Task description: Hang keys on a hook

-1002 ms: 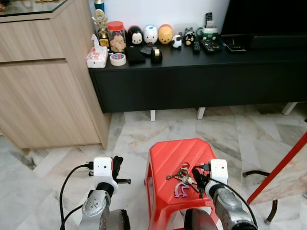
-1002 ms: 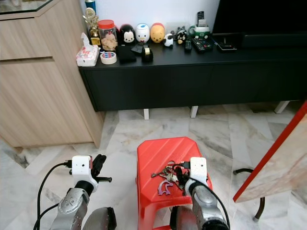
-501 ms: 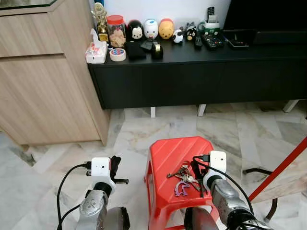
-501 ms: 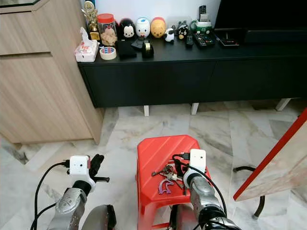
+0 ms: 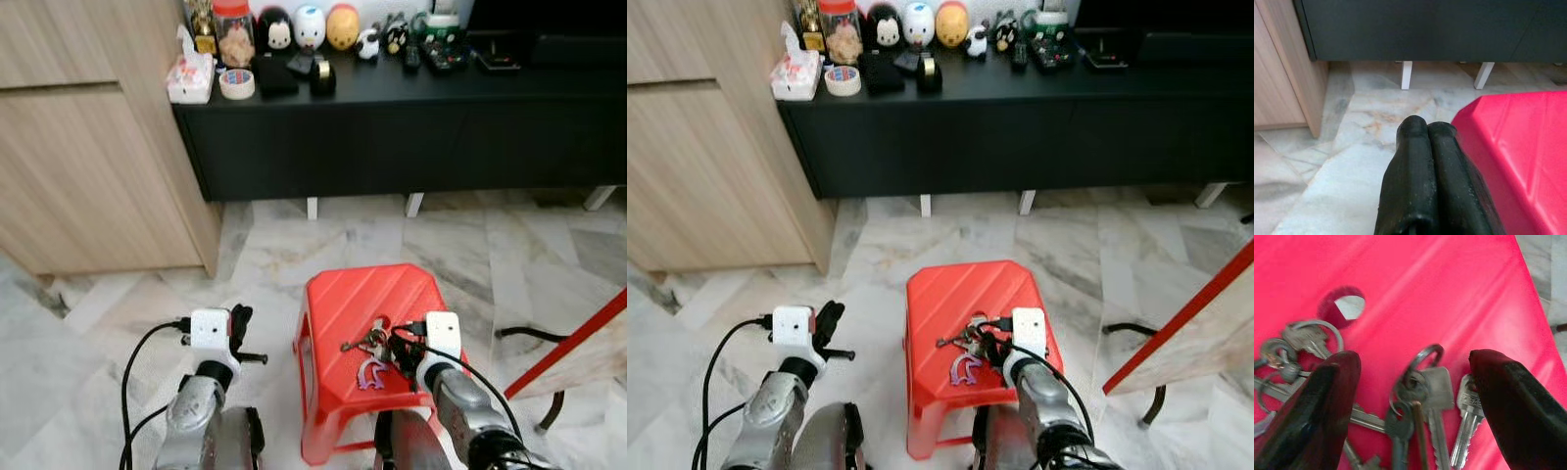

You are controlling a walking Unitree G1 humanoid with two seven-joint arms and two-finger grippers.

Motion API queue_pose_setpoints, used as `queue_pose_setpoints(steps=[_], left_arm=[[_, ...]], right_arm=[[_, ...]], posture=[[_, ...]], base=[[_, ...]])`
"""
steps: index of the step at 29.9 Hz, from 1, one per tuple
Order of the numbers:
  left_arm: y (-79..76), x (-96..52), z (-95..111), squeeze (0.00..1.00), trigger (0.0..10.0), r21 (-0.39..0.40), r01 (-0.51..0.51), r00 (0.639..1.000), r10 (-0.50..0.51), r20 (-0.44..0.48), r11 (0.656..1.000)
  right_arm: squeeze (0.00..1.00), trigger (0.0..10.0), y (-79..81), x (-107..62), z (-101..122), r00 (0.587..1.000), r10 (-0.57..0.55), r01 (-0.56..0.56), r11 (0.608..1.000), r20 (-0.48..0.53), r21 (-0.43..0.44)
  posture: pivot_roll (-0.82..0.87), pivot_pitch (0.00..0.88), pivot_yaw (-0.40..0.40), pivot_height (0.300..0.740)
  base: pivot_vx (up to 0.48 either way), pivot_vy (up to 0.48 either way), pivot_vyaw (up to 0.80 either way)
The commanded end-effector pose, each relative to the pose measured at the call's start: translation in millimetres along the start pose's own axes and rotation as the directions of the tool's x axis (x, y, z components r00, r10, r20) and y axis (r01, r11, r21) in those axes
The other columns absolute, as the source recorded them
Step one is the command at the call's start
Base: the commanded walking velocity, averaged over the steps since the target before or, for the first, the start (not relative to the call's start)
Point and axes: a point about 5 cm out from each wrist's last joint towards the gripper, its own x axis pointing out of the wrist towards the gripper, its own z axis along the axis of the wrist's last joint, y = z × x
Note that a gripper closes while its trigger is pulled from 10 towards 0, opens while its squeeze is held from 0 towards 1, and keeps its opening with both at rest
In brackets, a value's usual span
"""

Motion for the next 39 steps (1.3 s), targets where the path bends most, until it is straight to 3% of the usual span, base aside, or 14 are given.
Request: queue_pose_setpoints(steps=[1, 2, 3, 4, 5, 10, 12, 18, 21, 39], left_arm=[[-3.8, -3.7, -2.9, 0.0, 10.0, 0.001, 0.005, 1.0, -0.005, -0.011, 1.0], [-4.3, -4.4, -2.8, 0.0, 10.0, 0.0, 0.002, 1.0, -0.002, -0.01, 1.0], [-4.0, -5.0, -2.7, 0.0, 10.0, -0.001, -0.001, 1.0, 0.001, -0.009, 1.0], [-3.6, -5.5, -2.5, 0.0, 10.0, -0.001, -0.003, 1.0, 0.003, -0.009, 1.0], [-2.7, -6.2, -2.2, 0.0, 10.0, -0.002, -0.011, 1.0, 0.011, -0.007, 1.0], [0.2, -7.1, -0.5, 0.0, 10.0, -0.001, -0.029, 1.0, 0.029, -0.006, 1.0], [2.0, -7.8, 0.7, 0.0, 10.0, 0.0, -0.037, 0.999, 0.037, -0.003, 0.999], [6.1, -9.9, 3.5, 0.0, 10.0, 0.005, -0.054, 0.999, 0.054, -0.004, 0.999], [9.5, -10.7, 4.7, 0.0, 10.0, 0.004, -0.073, 0.997, 0.073, -0.005, 0.997], [8.2, -6.6, 10.5, 0.0, 10.0, 0.009, -0.055, 0.998, 0.055, -0.015, 0.998]], right_arm=[[0.0, 7.9, -3.0, -1.2, -3.1, 1.0, -0.004, 0.004, 1.0, -0.005, -0.004], [0.0, 3.7, -2.5, -0.7, -1.7, 1.0, -0.001, 0.001, 1.0, -0.002, -0.007], [0.0, 2.7, -1.4, -0.3, -0.3, 1.0, 0.002, -0.002, 1.0, 0.003, -0.009], [0.0, 2.7, -0.6, 0.0, 0.6, 1.0, 0.004, -0.004, 1.0, 0.006, -0.01], [0.0, 1.3, 1.2, 0.6, 2.6, 1.0, 0.011, -0.01, 1.0, 0.012, -0.016], [0.0, 1.3, 5.1, 1.7, 6.8, 0.999, 0.039, -0.038, 0.999, 0.028, -0.027], [0.0, 1.9, 5.3, 1.7, 7.3, 0.999, 0.04, -0.039, 0.999, 0.03, -0.032], [0.0, 1.5, 7.2, 1.5, 6.2, 0.998, 0.049, -0.048, 0.998, 0.031, -0.035], [0.0, 0.3, 9.5, 1.0, 5.8, 0.997, 0.07, -0.068, 0.997, 0.037, -0.04], [0.0, 0.0, 6.8, -1.5, -4.6, 0.998, 0.062, -0.062, 0.997, 0.003, -0.044]], posture=[[0.03, 0.194, -0.043, 0.607], [0.03, 0.193, -0.049, 0.607], [0.03, 0.193, -0.049, 0.607], [0.03, 0.193, -0.049, 0.607], [0.03, 0.189, -0.057, 0.607], [0.03, 0.183, -0.063, 0.607], [0.03, 0.182, -0.064, 0.607], [0.02, 0.18, -0.063, 0.607], [0.02, 0.179, -0.059, 0.607], [0.02, 0.179, -0.051, 0.607]], base=[[0.0, 0.0, 0.0], [0.0, 0.0, 0.0], [0.0, 0.0, 0.0], [0.0, 0.0, 0.0], [0.0, 0.0, 0.0], [0.0, 0.0, 0.0], [0.0, 0.0, 0.0], [0.0, 0.0, 0.0], [0.0, 0.0, 0.0], [0.0, 0.0, 0.0]])
